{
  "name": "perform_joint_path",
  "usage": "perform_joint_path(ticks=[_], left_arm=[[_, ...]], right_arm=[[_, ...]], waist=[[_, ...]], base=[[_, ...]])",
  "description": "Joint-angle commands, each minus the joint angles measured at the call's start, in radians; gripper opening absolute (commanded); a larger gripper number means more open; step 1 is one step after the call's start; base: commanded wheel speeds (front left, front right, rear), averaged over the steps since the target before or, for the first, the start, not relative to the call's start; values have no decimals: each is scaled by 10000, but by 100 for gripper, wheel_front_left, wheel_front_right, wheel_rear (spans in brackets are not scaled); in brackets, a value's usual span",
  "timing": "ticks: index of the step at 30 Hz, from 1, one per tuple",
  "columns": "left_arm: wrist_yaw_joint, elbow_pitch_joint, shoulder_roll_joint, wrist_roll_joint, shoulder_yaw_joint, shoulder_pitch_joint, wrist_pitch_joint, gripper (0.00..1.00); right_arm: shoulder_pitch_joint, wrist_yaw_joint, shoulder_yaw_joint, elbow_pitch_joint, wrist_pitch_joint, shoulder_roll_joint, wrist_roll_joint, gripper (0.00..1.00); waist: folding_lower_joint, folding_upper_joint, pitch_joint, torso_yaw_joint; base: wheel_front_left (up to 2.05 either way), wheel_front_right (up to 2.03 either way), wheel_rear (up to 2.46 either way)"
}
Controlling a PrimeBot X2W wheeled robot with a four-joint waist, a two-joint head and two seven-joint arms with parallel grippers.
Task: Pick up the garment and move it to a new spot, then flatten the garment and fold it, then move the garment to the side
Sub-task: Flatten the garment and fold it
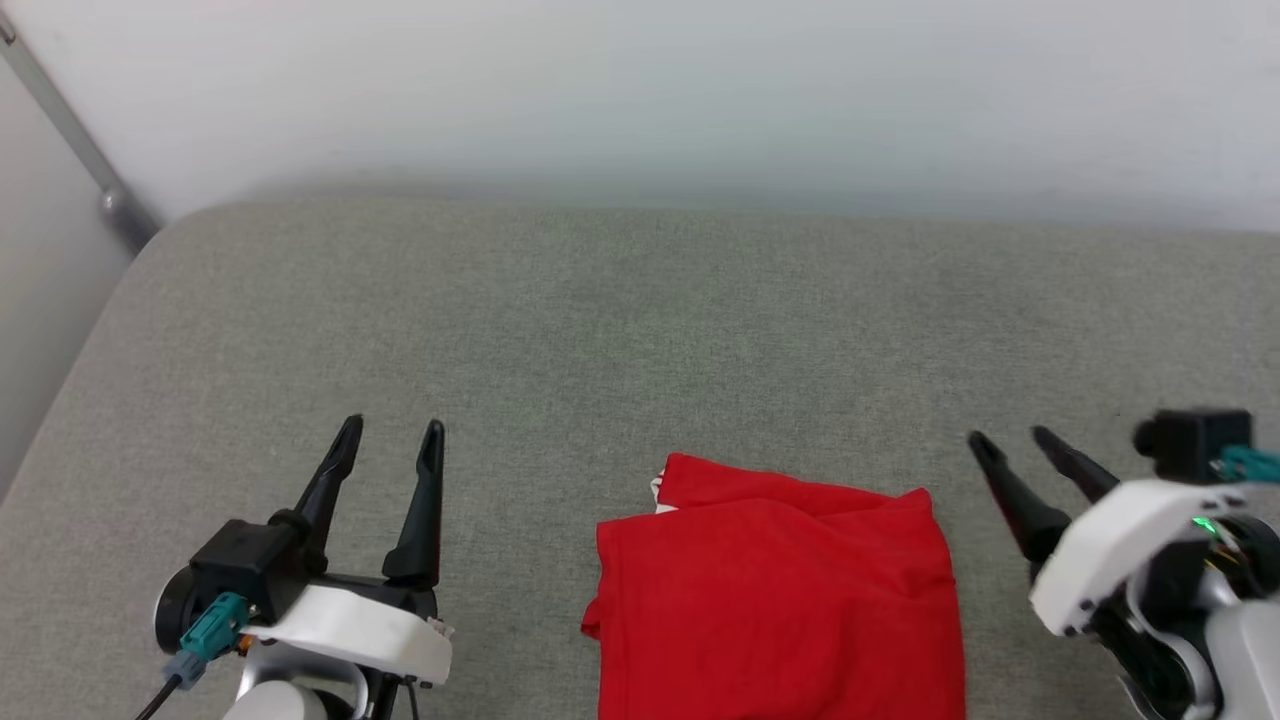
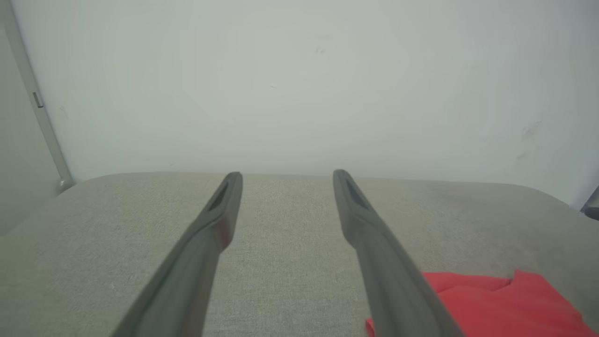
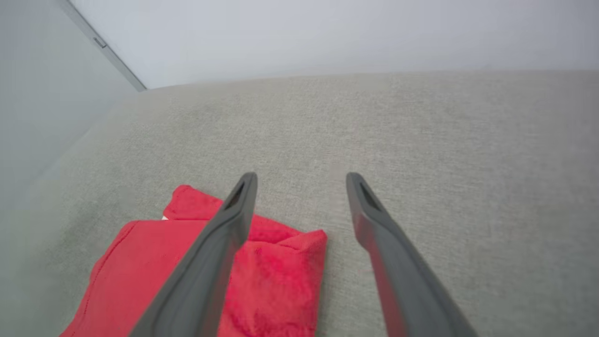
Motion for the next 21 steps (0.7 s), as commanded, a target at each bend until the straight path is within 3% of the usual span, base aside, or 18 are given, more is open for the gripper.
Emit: perform_joint_path(ticks=[1,8,14,21], left_arm=[[61,48,-36,-24,69,143,-50,100],[106,284,52,56,357,646,-64,100],[65,407,263,305,362,976,-66,100],[142,397,193,461,330,1334,-68,100]], right_arm=[[304,-3,-294,-152,-120,109,-187,100],[2117,-3,-1979,-1754,-1376,586,-2083,100],[3192,-3,-2006,-2660,-2581,1022,-2846,100],[3815,-3,-1843,-3129,-2716,1385,-3236,100]], waist=[[0,0,-136,-89],[0,0,-569,-321],[0,0,-816,-401],[0,0,-954,-519]], base=[[0,0,0],[0,0,0],[0,0,0],[0,0,0]])
